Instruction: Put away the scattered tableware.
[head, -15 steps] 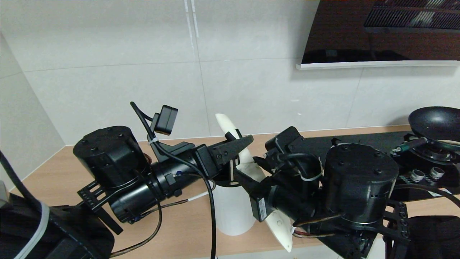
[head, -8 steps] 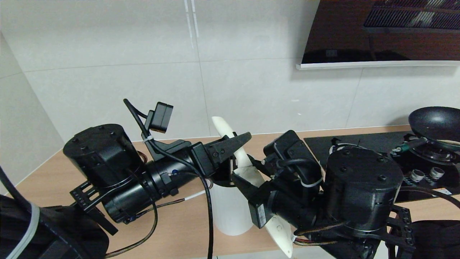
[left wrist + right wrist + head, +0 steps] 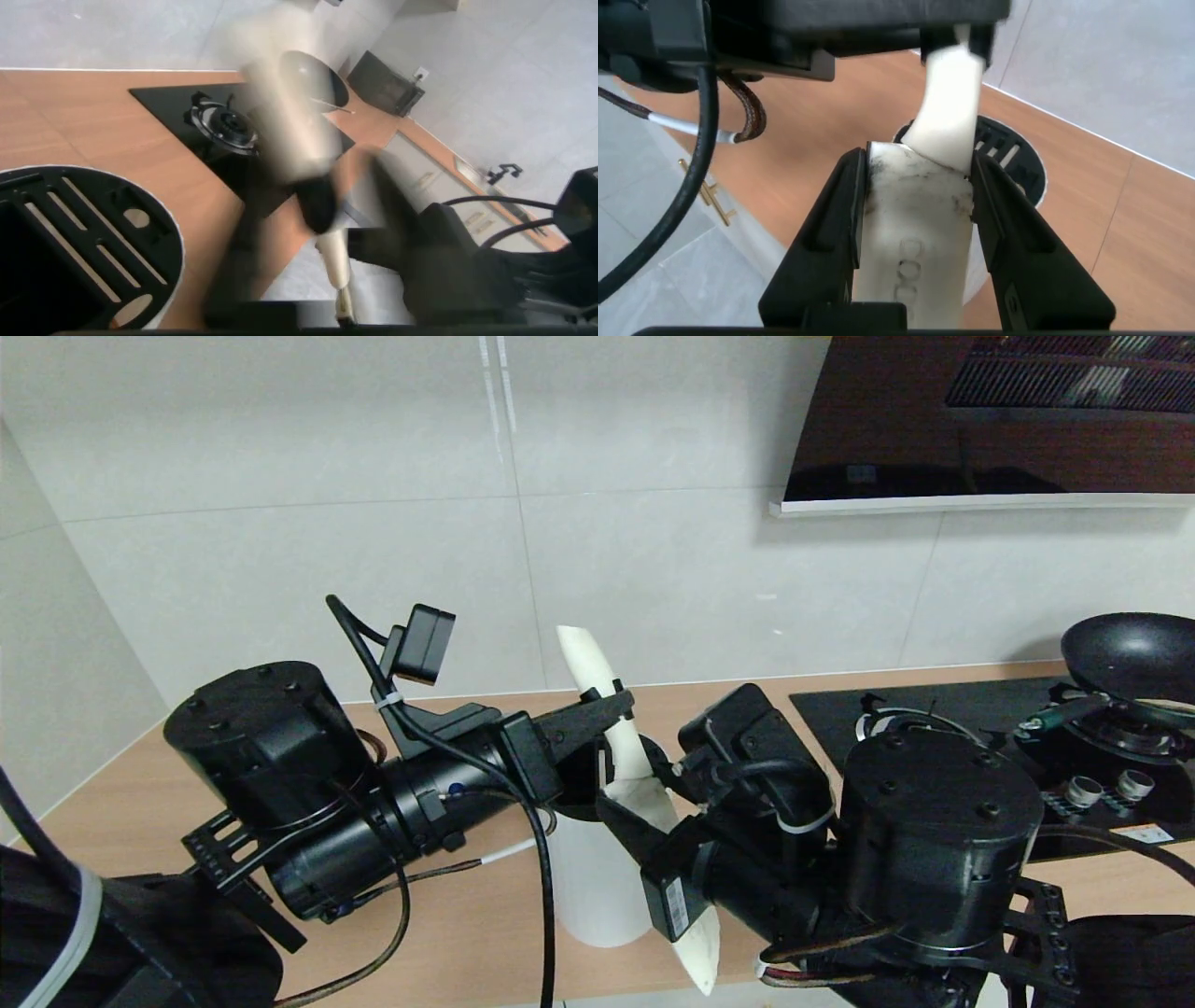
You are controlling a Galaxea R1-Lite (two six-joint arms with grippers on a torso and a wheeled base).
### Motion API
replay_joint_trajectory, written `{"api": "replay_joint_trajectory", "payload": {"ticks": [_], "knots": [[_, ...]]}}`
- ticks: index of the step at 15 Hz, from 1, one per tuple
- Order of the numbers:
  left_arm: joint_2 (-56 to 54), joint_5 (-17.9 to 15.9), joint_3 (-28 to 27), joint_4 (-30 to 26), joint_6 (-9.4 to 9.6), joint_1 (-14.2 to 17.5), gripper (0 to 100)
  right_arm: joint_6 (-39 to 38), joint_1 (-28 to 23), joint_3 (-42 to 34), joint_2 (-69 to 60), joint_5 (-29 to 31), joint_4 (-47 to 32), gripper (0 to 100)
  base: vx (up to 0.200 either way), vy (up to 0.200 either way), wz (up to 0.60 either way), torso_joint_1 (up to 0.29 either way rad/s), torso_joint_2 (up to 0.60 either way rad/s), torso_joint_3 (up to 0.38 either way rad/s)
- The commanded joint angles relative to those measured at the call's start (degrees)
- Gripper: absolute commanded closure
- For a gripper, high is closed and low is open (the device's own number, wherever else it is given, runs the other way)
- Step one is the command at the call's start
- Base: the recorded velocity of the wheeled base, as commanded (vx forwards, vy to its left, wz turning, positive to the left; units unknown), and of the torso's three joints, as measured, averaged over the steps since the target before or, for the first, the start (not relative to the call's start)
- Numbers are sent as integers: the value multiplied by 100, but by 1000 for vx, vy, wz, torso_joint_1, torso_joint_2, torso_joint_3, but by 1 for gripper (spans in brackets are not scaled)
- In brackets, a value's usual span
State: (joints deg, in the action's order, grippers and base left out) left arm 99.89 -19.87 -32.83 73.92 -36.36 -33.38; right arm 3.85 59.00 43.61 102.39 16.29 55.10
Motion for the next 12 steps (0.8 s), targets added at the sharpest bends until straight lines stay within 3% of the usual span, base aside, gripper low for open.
{"api": "replay_joint_trajectory", "payload": {"ticks": [1, 8, 9, 12], "knots": [[-13, 1, 22, -10, -2, 7, 100, 1, 6, 8, -8, 6, 36, 100, 0, 0, 0, 0, 0, 0], [-154, 1, -4, 8, -2, 7, 100, 1, 6, 8, -8, 50, 62, 100, 0, 0, 0, 0, 0, 0], [-189, 1, -4, 8, -2, -2, 100, -7, 6, 25, -8, 94, 62, 0, 0, 0, 0, 0, 0, 0], [-418, 1, -22, 8, 7, -55, 100, -7, 15, 8, -44, 120, 106, 0, 0, 0, 0, 0, 0, 0]]}}
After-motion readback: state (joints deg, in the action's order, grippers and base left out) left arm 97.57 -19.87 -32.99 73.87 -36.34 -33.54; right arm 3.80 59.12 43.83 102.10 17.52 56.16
